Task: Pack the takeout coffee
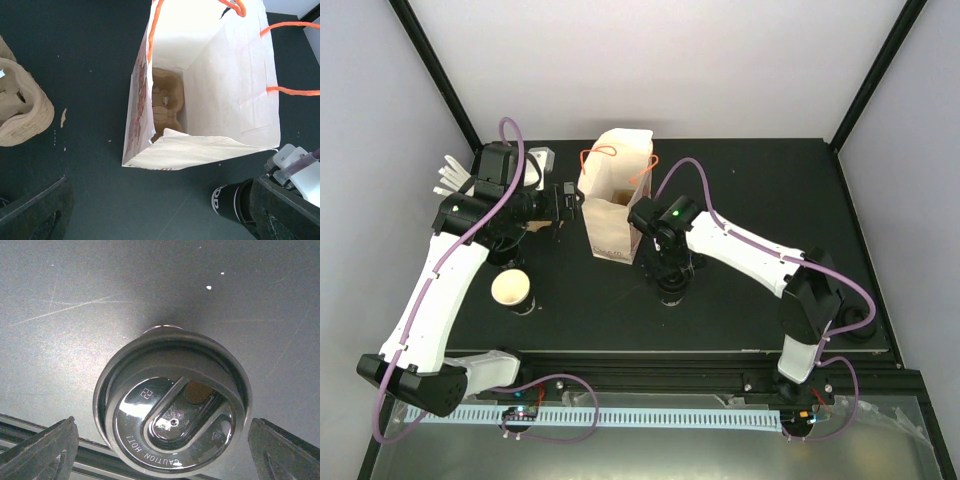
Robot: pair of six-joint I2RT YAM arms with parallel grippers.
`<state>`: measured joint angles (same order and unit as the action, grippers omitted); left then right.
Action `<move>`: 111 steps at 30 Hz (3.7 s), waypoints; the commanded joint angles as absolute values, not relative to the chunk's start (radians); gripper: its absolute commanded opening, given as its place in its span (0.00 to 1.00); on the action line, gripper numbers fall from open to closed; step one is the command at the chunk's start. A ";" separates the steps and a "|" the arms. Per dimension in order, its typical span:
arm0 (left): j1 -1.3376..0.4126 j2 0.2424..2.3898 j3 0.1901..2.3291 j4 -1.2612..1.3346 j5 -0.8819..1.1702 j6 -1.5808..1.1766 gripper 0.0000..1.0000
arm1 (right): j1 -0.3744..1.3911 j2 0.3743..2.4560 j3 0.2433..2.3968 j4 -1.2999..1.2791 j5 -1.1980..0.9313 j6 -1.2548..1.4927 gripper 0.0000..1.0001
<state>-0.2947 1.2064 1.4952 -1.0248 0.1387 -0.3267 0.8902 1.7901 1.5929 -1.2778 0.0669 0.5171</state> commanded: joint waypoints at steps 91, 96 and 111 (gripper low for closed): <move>-0.211 1.661 1.964 -1.042 0.168 -0.173 0.98 | 0.859 1.257 1.695 -0.649 0.154 -0.042 0.60; -0.249 1.687 1.948 -1.044 0.232 -0.127 0.96 | 0.858 1.292 1.718 -0.611 0.265 -0.082 0.60; -0.306 1.504 1.662 -0.860 0.110 -0.074 0.93 | 0.859 1.292 1.672 -0.564 0.274 -0.161 0.60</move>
